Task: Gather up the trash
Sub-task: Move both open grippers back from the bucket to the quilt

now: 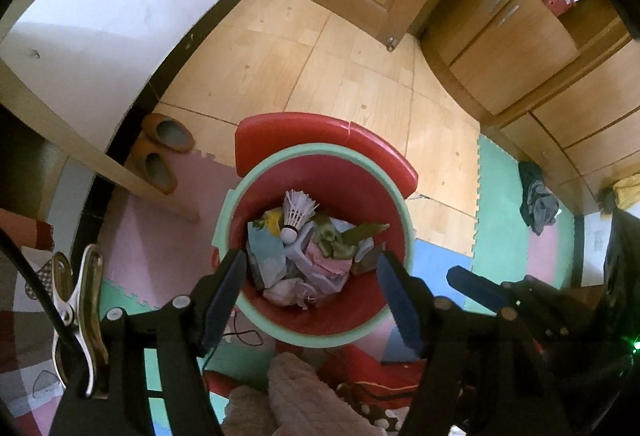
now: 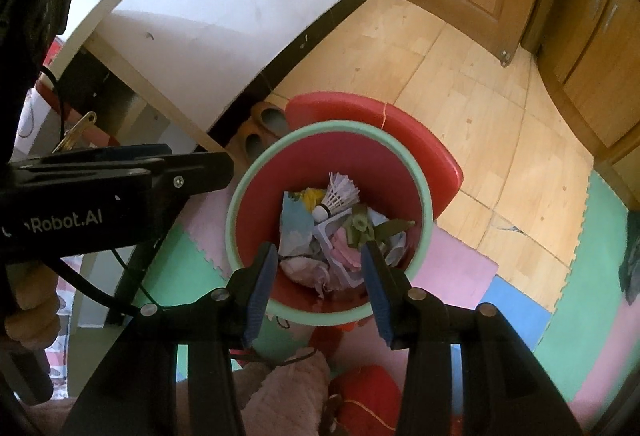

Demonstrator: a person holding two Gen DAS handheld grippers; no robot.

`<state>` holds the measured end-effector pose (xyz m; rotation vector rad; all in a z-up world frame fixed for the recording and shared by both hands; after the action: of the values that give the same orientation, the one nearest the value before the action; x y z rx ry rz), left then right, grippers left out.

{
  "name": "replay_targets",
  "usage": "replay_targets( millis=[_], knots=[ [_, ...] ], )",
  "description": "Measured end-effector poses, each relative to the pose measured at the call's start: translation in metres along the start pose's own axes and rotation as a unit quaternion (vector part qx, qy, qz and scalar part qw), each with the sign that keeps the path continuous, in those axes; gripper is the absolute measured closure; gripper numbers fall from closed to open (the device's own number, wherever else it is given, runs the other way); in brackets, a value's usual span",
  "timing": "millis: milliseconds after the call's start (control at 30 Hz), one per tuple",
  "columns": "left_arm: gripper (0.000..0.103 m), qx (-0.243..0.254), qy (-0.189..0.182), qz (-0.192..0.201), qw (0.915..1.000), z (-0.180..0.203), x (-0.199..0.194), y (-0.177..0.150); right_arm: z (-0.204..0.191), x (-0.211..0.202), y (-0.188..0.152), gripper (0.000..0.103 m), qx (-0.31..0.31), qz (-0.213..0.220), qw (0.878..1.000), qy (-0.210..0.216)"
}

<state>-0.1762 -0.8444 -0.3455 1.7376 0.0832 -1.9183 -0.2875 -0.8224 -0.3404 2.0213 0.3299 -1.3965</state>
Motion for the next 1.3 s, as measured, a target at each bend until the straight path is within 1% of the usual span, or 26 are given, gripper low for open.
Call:
replay_targets(
  millis=[133,400,567,667,800,1000,1100,1133,1300],
  knots=[
    [0.031,0.002,-0.004,0.011,0.9999,0.001,-0.015,0.002,-0.005,-0.011,0.003,0.058,-0.003,0.009,1.0,-0.001],
    [0.031,-0.015,0.001,0.031,0.9994,-0.011,-0.045,-0.003,-0.025,-0.027,0.004,0.058,-0.022,0.022,1.0,0.004],
    [0.031,-0.041,0.009,0.054,0.9977,-0.028,-0.077,-0.008,-0.052,-0.042,0.013,0.058,-0.05,0.035,0.998,0.024],
    [0.031,-0.067,0.008,0.066,0.9956,-0.041,-0.098,-0.01,-0.07,-0.05,0.019,0.058,-0.067,0.044,0.996,0.038],
    [0.031,-0.09,0.017,0.081,0.9925,-0.06,-0.121,-0.012,-0.1,-0.062,0.029,0.058,-0.093,0.056,0.992,0.061],
    [0.031,-0.129,0.036,0.109,0.985,-0.098,-0.162,-0.021,-0.15,-0.078,0.036,0.058,-0.14,0.066,0.983,0.095],
    [0.031,-0.148,0.061,0.114,0.9805,-0.12,-0.182,-0.033,-0.178,-0.086,0.037,0.058,-0.167,0.072,0.977,0.111],
    [0.031,-0.156,0.074,0.118,0.9778,-0.129,-0.191,-0.038,-0.188,-0.089,0.038,0.058,-0.178,0.073,0.974,0.116],
    [0.031,-0.189,0.093,0.137,0.9679,-0.16,-0.226,-0.058,-0.233,-0.101,0.037,0.058,-0.219,0.08,0.962,0.142]
  ],
)
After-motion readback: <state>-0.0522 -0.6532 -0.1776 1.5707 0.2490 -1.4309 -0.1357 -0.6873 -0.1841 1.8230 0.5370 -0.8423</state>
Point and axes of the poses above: each gripper's, at about its wrist camera, not at the fingertips, and x roughly the way its jaws point, z to its right, y to its top, the point moved 8 cm from there along x, roughly the way its jaws point, and after that the axes turned 5 degrees about z, right-handed, at the moved point
